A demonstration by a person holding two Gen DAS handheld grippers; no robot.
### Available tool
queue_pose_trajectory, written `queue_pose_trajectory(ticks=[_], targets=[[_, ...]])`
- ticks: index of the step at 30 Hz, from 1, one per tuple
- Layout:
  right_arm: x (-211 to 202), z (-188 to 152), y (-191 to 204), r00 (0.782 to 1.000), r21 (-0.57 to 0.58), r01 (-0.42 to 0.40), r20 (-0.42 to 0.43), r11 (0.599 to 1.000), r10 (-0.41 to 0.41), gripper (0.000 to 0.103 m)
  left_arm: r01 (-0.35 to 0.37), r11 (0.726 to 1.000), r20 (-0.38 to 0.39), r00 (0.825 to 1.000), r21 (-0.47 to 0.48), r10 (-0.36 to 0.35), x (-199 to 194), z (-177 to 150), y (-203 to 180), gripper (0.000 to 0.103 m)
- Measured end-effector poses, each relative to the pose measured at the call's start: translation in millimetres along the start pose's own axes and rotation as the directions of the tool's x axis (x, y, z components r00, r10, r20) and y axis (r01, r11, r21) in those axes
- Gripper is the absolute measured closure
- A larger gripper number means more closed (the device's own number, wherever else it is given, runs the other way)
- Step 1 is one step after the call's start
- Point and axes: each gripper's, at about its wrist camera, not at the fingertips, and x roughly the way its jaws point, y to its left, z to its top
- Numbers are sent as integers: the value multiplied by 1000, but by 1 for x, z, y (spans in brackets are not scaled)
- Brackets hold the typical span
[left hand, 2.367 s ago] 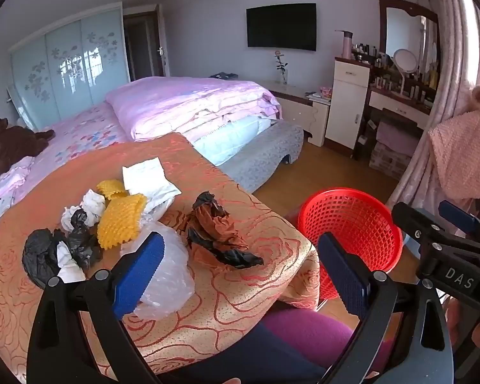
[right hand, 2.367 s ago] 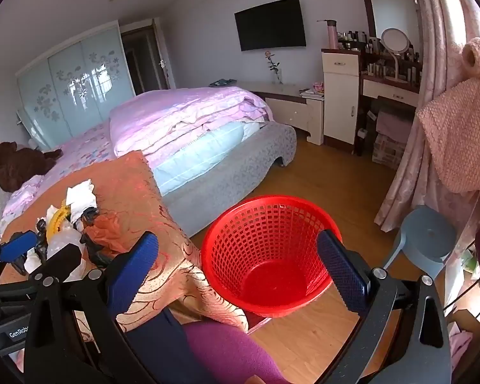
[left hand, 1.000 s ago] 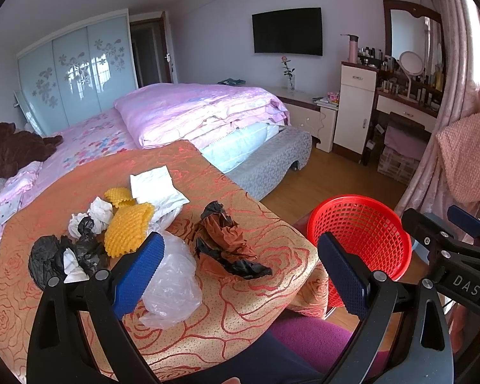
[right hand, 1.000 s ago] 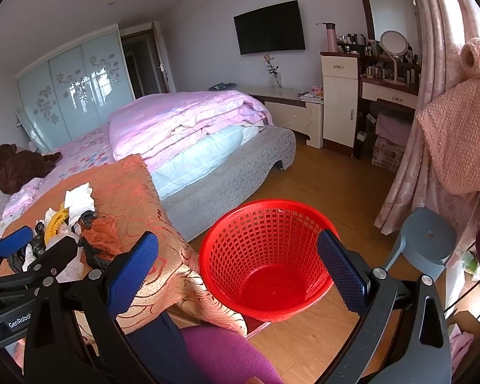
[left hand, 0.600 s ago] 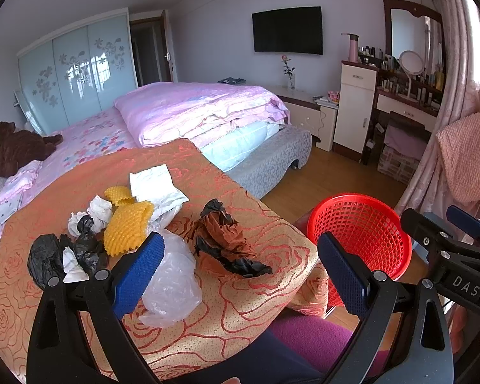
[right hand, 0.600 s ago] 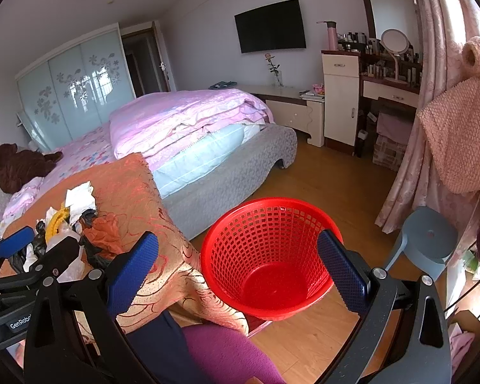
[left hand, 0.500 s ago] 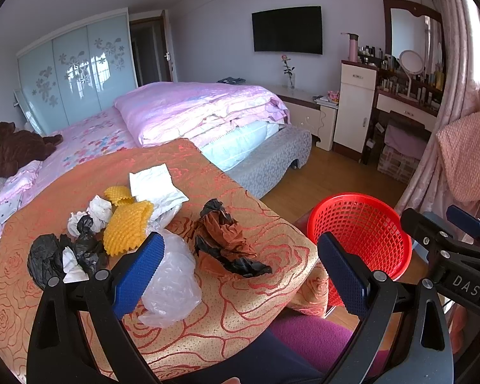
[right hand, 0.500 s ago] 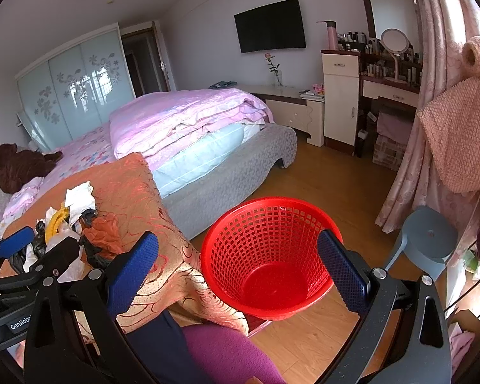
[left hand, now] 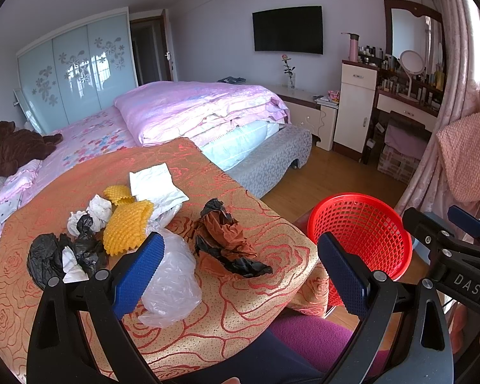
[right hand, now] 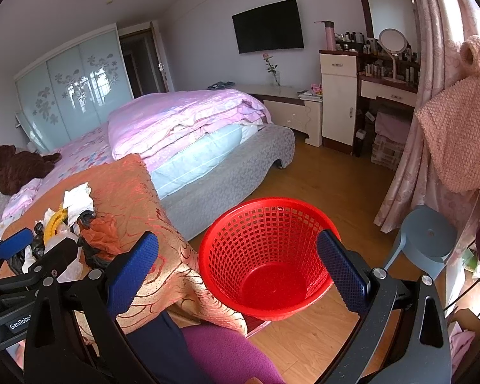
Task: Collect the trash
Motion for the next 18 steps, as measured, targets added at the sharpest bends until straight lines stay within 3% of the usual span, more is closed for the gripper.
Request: queue_pose_trajectory(ticks=[15,18], targets=[[0,0,0,1000,-4,7,4,1000,-7,7,0,1000,-3,1000,-7,0,0,0,2,10],[0,0,0,1000,-8,6,2,1000,-6,7,-1,999,-4,1000,-37,1,-1,-1,19,10]])
